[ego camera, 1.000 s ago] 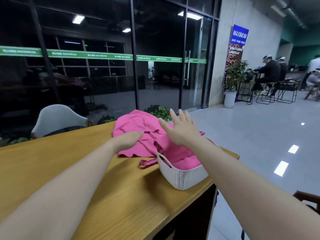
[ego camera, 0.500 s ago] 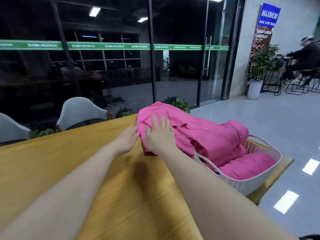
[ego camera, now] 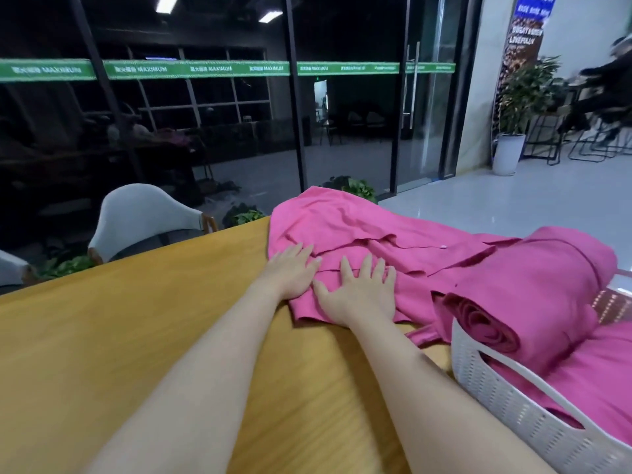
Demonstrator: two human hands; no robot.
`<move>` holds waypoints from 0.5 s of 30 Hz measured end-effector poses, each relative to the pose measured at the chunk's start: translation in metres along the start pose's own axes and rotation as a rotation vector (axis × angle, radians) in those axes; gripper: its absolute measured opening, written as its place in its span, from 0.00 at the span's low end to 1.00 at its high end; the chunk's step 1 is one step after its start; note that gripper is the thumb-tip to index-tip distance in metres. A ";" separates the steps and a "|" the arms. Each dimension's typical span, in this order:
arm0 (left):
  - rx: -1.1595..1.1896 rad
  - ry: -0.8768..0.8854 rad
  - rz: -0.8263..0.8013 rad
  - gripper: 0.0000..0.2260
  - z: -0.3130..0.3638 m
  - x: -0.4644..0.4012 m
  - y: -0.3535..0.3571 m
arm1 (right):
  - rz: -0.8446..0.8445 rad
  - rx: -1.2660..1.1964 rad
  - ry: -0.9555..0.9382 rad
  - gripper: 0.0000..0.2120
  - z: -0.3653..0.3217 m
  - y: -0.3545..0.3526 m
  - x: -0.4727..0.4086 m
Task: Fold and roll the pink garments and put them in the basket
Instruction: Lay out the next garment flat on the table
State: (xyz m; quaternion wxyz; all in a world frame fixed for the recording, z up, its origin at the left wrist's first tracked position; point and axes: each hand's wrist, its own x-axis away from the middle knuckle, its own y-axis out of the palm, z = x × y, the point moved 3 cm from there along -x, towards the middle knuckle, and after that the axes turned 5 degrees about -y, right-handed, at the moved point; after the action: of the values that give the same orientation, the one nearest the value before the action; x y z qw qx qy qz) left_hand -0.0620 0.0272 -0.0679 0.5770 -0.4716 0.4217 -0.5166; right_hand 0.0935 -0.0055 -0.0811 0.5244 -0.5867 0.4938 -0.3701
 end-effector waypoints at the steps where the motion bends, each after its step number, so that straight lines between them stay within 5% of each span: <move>1: -0.020 -0.004 -0.011 0.28 -0.002 -0.001 0.005 | -0.009 0.013 0.000 0.41 0.000 0.001 -0.001; 6: -0.061 -0.041 -0.034 0.29 -0.011 0.011 0.003 | -0.044 0.024 -0.058 0.43 -0.001 0.003 0.002; 15: -0.068 -0.380 -0.019 0.30 -0.086 0.139 -0.007 | -0.150 0.056 -0.370 0.43 -0.073 0.002 0.086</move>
State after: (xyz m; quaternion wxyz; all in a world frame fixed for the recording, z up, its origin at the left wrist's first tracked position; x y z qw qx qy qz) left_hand -0.1314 -0.1206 -0.0776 0.6252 -0.5836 0.3178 -0.4093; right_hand 0.0440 -0.1066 -0.0770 0.5933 -0.6651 0.3332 -0.3075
